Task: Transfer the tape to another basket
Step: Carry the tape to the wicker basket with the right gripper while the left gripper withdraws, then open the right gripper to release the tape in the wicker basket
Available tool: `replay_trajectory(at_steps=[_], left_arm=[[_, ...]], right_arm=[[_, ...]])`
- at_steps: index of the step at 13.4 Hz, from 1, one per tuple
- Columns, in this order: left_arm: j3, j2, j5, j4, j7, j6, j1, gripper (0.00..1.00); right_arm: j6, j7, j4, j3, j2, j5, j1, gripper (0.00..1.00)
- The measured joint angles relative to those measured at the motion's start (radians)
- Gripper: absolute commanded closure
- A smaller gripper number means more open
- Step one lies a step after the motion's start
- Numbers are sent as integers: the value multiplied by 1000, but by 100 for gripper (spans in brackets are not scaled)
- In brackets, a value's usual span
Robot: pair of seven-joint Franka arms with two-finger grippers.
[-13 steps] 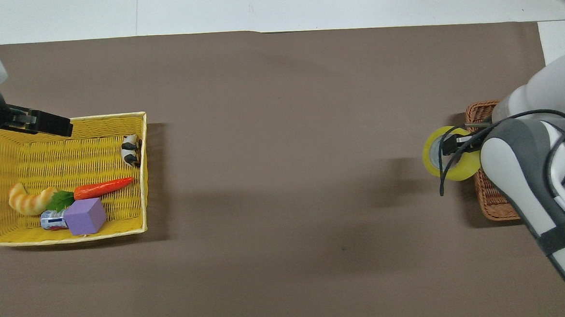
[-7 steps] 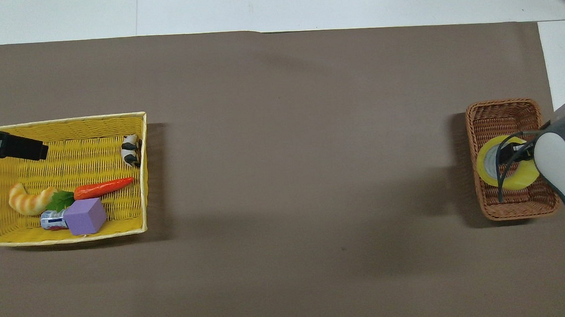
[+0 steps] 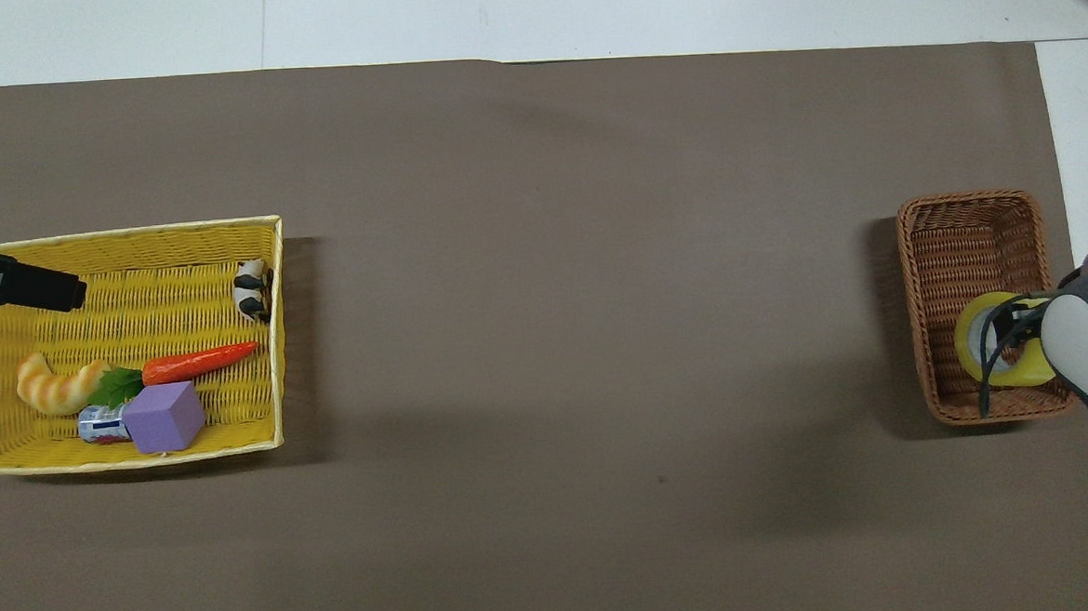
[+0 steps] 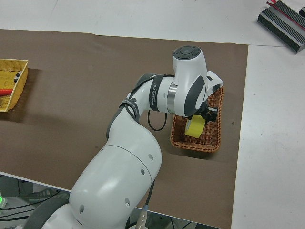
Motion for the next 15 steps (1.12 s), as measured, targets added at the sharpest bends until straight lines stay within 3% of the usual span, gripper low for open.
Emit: replay_trajectory(at_steps=[11,15], left_arm=[[-1,0,-1,-10,-23,5,5,0],[1,0,-1,-10,-24,5,9,0]], right_arm=[[13,-15,0,13,-8,0,-7,0],[13,-14,90,24,-17,17,43,0]])
